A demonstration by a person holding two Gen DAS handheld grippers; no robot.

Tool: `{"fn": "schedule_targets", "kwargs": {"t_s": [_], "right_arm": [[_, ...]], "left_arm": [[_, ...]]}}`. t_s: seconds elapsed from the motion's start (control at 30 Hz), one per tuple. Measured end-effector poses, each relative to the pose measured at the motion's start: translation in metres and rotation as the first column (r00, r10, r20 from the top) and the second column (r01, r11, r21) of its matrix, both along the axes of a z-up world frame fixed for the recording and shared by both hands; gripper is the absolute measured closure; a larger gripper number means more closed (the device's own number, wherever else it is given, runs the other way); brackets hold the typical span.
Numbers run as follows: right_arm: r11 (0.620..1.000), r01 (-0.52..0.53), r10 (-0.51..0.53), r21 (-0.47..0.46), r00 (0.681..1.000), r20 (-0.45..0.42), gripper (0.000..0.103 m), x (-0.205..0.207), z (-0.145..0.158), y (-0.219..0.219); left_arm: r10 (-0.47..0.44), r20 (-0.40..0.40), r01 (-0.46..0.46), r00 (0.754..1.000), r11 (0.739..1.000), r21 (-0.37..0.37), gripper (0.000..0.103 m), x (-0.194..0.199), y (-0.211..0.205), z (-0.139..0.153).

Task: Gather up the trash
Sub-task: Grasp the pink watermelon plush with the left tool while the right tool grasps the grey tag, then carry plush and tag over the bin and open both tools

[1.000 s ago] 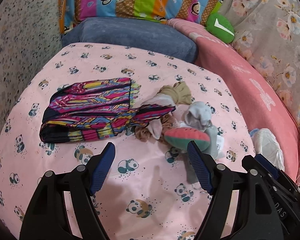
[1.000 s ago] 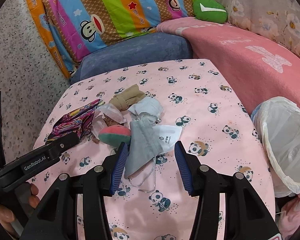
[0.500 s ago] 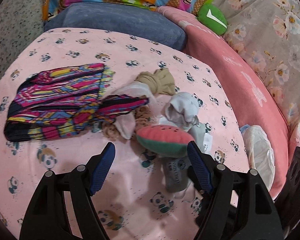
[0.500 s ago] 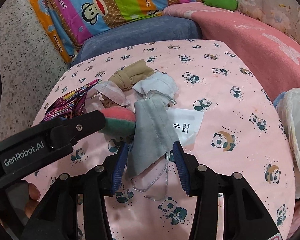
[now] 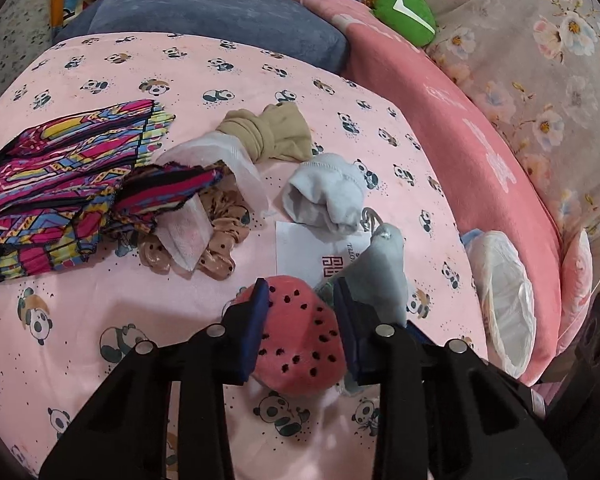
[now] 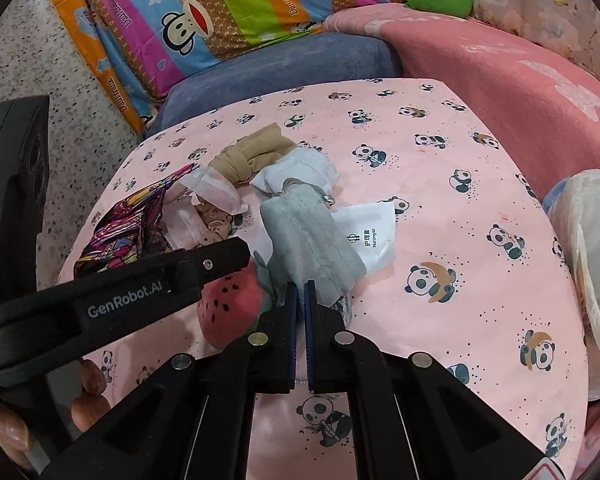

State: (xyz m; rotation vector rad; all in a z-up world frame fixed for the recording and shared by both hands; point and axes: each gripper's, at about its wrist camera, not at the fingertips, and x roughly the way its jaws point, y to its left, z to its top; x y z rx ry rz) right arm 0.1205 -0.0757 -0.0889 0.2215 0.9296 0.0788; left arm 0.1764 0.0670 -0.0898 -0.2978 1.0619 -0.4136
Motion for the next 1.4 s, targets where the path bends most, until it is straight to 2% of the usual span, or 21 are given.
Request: {"fn": "schedule_targets", "kwargs": {"t_s": [0.03,0.07,0.1,0.13,0.27,0.47,0.6,0.67,1.03,1.23,1.4], "right_arm": [[1.000,0.004,-0.004,0.001,1.000,0.003,0.099,-0.002,0.001,-0.002],[1.000,0.007,-0.007,0.002,1.000,0.006,0.099,-0.003,0.002,-0.003],[1.000,0.013,-0.013,0.004,1.000,0.010,0.099,-0.005,0.004,-0.005],[1.000,0.015,-0.015,0.006,1.000,0.012,0.099,-0.006,0.005,-0.007],[1.000,0.029,-0.029,0.003,1.000,0.009,0.099,-0.012,0.006,-0.013],[0.999,0.040,-0.040,0.007,0.999,0.010,0.099,-0.023,0.005,-0.019],[0.999,0.050,-0.050,0.003,0.999,0.016,0.099,-0.030,0.008,-0.025],[0.998,0.062,-0.062,0.006,0.998,0.025,0.099,-0.033,0.011,-0.030],[0.990,0.135,-0.139,0.034,0.980,0.142,0.099,-0.054,0.056,-0.066],[0.981,0.186,-0.193,0.050,0.955,0.225,0.100,-0.072,0.090,-0.096],[0.966,0.249,-0.257,0.063,0.929,0.265,0.100,-0.087,0.107,-0.129]], "left_arm": [[-0.002,0.006,0.002,1.000,1.000,-0.002,0.070,-0.003,0.001,0.001],[-0.006,0.004,0.006,1.000,1.000,0.002,0.063,-0.005,0.002,0.002],[-0.007,-0.002,0.007,1.000,1.000,0.007,0.049,-0.008,0.002,0.001],[-0.002,-0.005,0.003,1.000,1.000,0.016,0.044,-0.011,0.003,0.000],[0.003,-0.029,-0.003,1.000,1.000,0.020,0.034,-0.018,0.002,-0.006],[0.019,-0.072,-0.016,0.997,0.999,0.034,0.034,-0.014,-0.006,-0.020],[0.014,-0.073,-0.011,0.997,0.999,0.032,0.047,-0.013,-0.012,-0.021],[0.003,-0.060,-0.002,0.998,1.000,0.023,0.049,-0.015,-0.013,-0.017],[-0.071,0.088,0.069,0.994,0.997,0.023,0.051,-0.040,-0.040,0.044],[-0.125,0.159,0.126,0.979,0.992,0.006,0.051,-0.049,-0.072,0.078],[-0.185,0.211,0.190,0.960,0.982,-0.005,0.051,-0.057,-0.107,0.103]]}}
